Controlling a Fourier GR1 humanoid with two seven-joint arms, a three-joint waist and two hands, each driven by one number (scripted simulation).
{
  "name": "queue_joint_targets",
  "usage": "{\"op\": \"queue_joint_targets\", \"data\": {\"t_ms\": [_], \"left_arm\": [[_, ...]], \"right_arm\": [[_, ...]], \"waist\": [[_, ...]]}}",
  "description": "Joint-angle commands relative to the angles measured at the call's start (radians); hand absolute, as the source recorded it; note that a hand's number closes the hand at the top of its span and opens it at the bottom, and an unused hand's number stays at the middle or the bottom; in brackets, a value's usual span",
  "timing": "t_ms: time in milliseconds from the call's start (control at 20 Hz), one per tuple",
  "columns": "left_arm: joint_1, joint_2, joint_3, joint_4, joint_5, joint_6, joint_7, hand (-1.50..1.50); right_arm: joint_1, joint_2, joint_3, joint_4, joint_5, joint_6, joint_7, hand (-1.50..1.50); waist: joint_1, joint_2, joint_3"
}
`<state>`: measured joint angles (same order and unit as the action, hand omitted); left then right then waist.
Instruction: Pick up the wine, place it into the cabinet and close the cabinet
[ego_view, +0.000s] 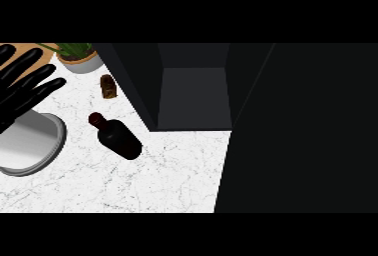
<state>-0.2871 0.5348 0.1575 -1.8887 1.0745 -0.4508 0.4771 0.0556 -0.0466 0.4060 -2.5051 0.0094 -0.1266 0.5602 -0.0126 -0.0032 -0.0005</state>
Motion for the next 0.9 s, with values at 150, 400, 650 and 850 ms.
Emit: {"op": "queue_joint_targets", "data": {"t_ms": [150,400,650,850], "left_arm": [[0.006,-0.095,-0.067,0.032,-0.143,-0.008,-0.04,-1.5],[0.003,-0.126,-0.056,0.156,-0.233,-0.103,-0.11,-1.5],[0.023,-0.136,-0.047,0.209,-0.272,-0.173,-0.142,-1.5],[-0.041,-0.158,-0.074,0.24,-0.334,-0.116,-0.122,-1.5]], "right_arm": [[0.024,-0.041,0.055,-0.206,0.099,-0.045,0.106,-1.5],[0.035,-0.067,0.084,-0.206,0.109,-0.07,0.079,-1.5],[-0.053,-0.064,0.086,-0.201,0.14,-0.128,0.155,-1.5],[-0.028,-0.086,0.135,-0.187,0.16,-0.135,0.104,-1.5]], "waist": [[-0.006,-0.001,0.0],[-0.013,0.0,-0.001],[-0.005,0.0,-0.001],[-0.008,-0.002,0.0]]}}
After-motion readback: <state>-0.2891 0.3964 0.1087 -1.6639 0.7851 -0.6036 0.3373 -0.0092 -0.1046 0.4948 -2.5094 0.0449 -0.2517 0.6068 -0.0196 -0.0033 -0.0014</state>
